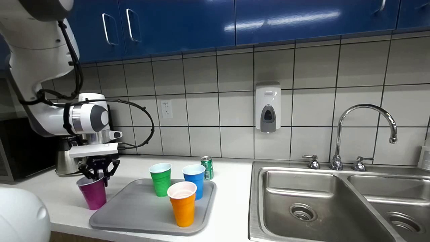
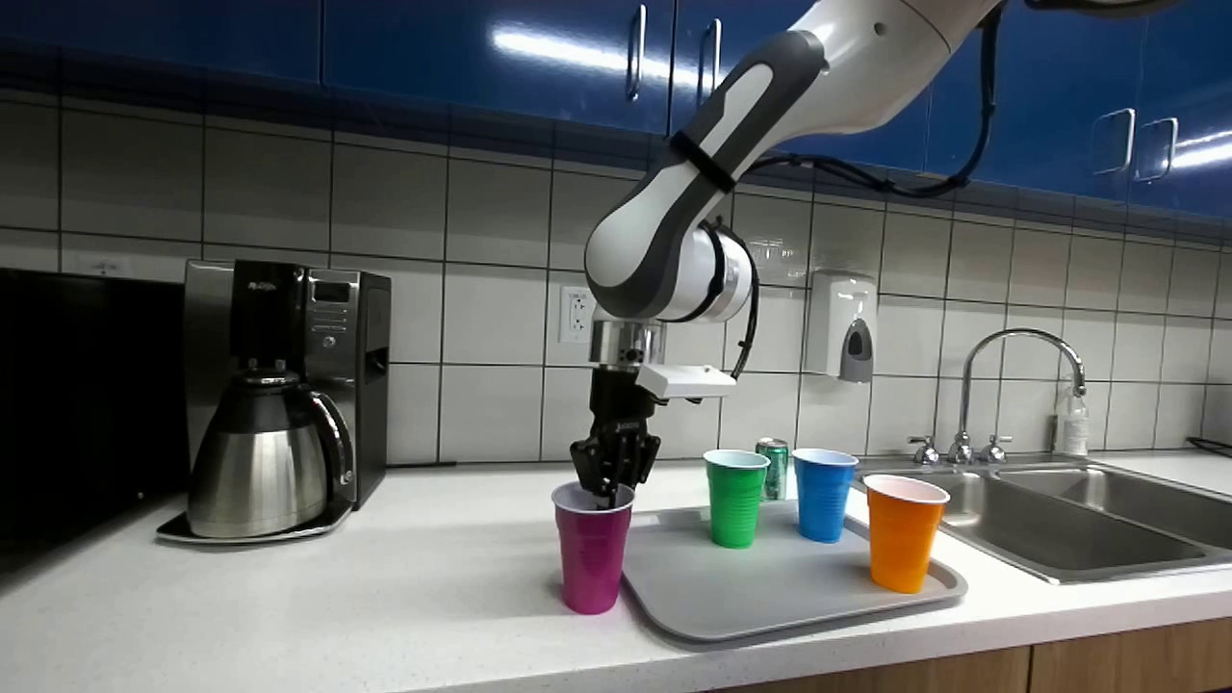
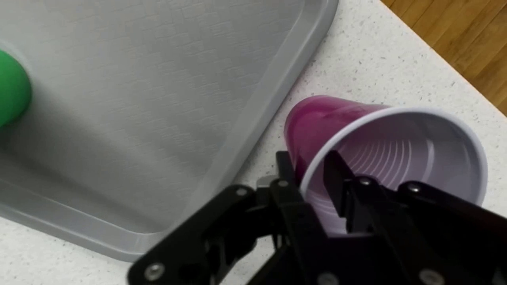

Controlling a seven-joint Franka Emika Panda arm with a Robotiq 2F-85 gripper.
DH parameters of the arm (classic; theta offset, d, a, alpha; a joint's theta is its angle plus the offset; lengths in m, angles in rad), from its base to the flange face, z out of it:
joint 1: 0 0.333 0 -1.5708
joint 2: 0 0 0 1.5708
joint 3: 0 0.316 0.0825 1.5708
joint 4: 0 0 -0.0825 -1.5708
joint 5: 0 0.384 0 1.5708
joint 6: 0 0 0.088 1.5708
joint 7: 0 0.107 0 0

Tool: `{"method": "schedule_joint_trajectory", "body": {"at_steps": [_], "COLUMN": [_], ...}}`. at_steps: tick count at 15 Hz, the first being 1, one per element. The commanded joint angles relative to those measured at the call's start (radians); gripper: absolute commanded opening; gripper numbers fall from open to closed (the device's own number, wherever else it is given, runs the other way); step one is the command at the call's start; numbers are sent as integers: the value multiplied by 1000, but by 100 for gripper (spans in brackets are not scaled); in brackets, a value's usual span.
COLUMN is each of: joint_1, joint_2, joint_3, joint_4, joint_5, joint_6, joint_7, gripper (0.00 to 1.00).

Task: Put the cups on the tray

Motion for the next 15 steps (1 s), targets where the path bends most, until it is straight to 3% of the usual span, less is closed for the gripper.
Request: {"method": "schedule_joint_trajectory", "body": {"at_steps": [1,15], "joint_1": [-4,-17], "joint_2": [8,-63], "joint_3": [18,32], "joint_4": [14,-21], "joint_5": [2,72], "joint_6": [-2,20], "joint_7": [30,33], "gripper": [0,0]}}
